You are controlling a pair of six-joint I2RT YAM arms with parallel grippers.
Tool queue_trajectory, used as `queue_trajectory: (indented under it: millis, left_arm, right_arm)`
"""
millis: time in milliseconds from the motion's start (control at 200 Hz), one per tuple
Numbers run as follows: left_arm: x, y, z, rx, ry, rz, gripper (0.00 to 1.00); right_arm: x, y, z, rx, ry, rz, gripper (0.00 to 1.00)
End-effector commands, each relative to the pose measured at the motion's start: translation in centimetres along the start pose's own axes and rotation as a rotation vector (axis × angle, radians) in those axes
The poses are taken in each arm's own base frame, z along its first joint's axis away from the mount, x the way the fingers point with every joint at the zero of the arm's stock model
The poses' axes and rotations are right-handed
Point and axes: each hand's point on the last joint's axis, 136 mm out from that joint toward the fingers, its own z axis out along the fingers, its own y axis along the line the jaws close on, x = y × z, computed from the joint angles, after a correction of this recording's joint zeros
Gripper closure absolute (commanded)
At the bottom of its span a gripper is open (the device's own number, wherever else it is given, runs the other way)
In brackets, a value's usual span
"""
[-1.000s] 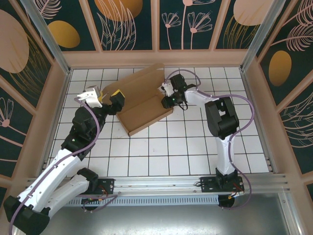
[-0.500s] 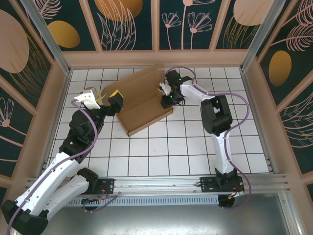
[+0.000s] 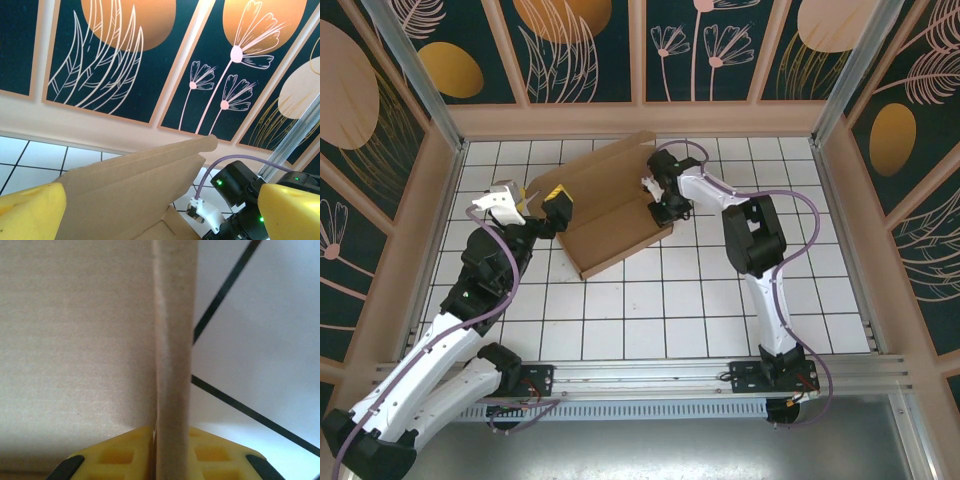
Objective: Fold the paper box
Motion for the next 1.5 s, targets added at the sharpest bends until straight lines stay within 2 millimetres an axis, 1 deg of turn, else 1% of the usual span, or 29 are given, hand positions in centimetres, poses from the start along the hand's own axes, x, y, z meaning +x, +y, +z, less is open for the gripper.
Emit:
queue_trajectory:
  millis: [0, 120, 280, 340, 405, 430, 495, 570, 601, 661, 701, 766, 806, 816, 831, 946, 1036, 1111, 1186, 1276, 1366, 1446, 1496]
  left_arm:
    - [-0.7, 0.0, -0.3, -0.004, -0.037, 0.011, 0.02]
    - [-0.7, 0.0, -0.3, -0.004, -0.036, 0.010, 0.01]
    - [-0.6, 0.0, -0.3, -0.006, -0.034, 0.010, 0.01]
    - [-0.6, 0.1, -0.3, -0.008, -0.034, 0.009, 0.01]
    - [-0.6, 0.2, -0.3, -0.011, -0.034, 0.010, 0.01]
    - [-0.5, 0.2, -0.3, -0.013, -0.033, 0.011, 0.02]
    - [-0.5, 0.2, -0.3, -0.014, -0.034, 0.011, 0.01]
    - [-0.6, 0.3, -0.3, -0.017, -0.036, 0.013, 0.01]
    - [-0.6, 0.3, -0.3, -0.017, -0.036, 0.013, 0.02]
    - [-0.5, 0.3, -0.3, -0.018, -0.034, 0.015, 0.02]
    - [-0.5, 0.3, -0.3, -0.017, -0.034, 0.015, 0.01]
    - [-0.4, 0.3, -0.2, -0.018, -0.033, 0.018, 0.02]
    - [-0.4, 0.3, -0.2, -0.018, -0.033, 0.018, 0.01]
    - [-0.4, 0.3, -0.2, -0.018, -0.033, 0.018, 0.01]
    - [-0.4, 0.4, -0.2, -0.019, -0.034, 0.014, 0.01]
    - [-0.3, 0.4, -0.2, -0.021, -0.034, 0.021, 0.02]
    - [-0.3, 0.5, -0.2, -0.025, -0.036, 0.025, 0.01]
    - [-0.3, 0.5, -0.2, -0.025, -0.037, 0.025, 0.01]
    - [-0.3, 0.5, -0.2, -0.026, -0.037, 0.025, 0.01]
    - [-0.3, 0.6, -0.2, -0.027, -0.038, 0.026, 0.01]
    - [-0.3, 0.5, -0.2, -0.025, -0.039, 0.025, 0.01]
    - [-0.3, 0.5, -0.2, -0.025, -0.040, 0.024, 0.01]
    - [-0.3, 0.5, -0.2, -0.023, -0.039, 0.023, 0.01]
  right_arm:
    - [1.5, -1.8, 0.3, 0.195, 0.085, -0.012, 0.83]
    - [2.0, -2.3, 0.2, 0.290, 0.110, -0.034, 0.85]
    - [2.6, -2.6, 0.7, 0.364, 0.141, -0.054, 0.86]
    - [2.4, -2.6, 0.7, 0.365, 0.134, -0.048, 0.86]
    - [1.8, -2.2, 0.4, 0.333, 0.097, -0.034, 0.84]
    - [1.5, -2.1, 0.1, 0.317, 0.079, -0.028, 0.83]
    - [0.2, -1.6, -1.0, 0.247, 0.002, -0.022, 0.73]
    - [-1.1, 0.4, -2.6, 0.104, -0.110, -0.050, 0.62]
    - [-1.6, 0.9, -3.4, 0.053, -0.156, -0.052, 0.56]
    - [-2.7, 1.7, -5.0, -0.027, -0.251, -0.057, 0.48]
    - [-3.3, 1.8, -5.7, -0.057, -0.301, -0.047, 0.45]
    - [-4.0, 2.2, -6.2, -0.082, -0.341, -0.041, 0.44]
    - [-4.4, 2.1, -6.1, -0.079, -0.345, -0.027, 0.44]
    - [-4.5, 0.9, -6.0, -0.067, -0.346, -0.005, 0.44]
    - [-4.6, 0.5, -5.9, -0.063, -0.344, 0.005, 0.44]
    - [-5.3, -0.4, -4.5, -0.025, -0.318, 0.031, 0.47]
    - [-5.5, -0.4, -3.5, -0.032, -0.294, 0.040, 0.49]
    - [-5.6, 0.1, -2.9, -0.047, -0.279, 0.035, 0.51]
    - [-5.2, 0.7, -2.2, -0.048, -0.263, 0.016, 0.52]
    - [-4.9, 0.8, -1.4, -0.049, -0.240, 0.014, 0.53]
    - [-4.4, 0.4, -0.6, -0.031, -0.215, 0.025, 0.58]
    - [-4.2, 0.0, 0.0, -0.008, -0.194, 0.028, 0.65]
    - [-4.0, -0.2, 0.4, 0.002, -0.177, 0.031, 0.68]
